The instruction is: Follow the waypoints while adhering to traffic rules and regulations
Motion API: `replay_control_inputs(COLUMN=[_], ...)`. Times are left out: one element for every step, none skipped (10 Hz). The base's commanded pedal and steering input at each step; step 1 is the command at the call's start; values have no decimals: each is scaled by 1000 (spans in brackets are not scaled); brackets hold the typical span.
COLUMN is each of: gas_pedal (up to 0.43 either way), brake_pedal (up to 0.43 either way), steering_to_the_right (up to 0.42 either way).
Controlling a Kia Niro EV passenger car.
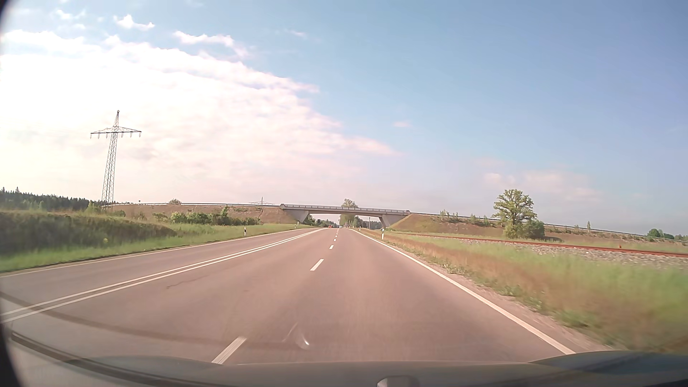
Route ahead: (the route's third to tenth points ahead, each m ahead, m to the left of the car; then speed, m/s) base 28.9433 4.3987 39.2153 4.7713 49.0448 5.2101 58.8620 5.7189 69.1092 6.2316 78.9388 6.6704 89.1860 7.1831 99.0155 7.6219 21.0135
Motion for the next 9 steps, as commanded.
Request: replay_control_inputs(gas_pedal=[260, 260, 260, 260, 260, 260, 260, 260, 260], brake_pedal=[0, 0, 0, 0, 0, 0, 0, 0, 0], steering_to_the_right=[-9, -9, -9, -9, -8, -8, -8, -7, -7])
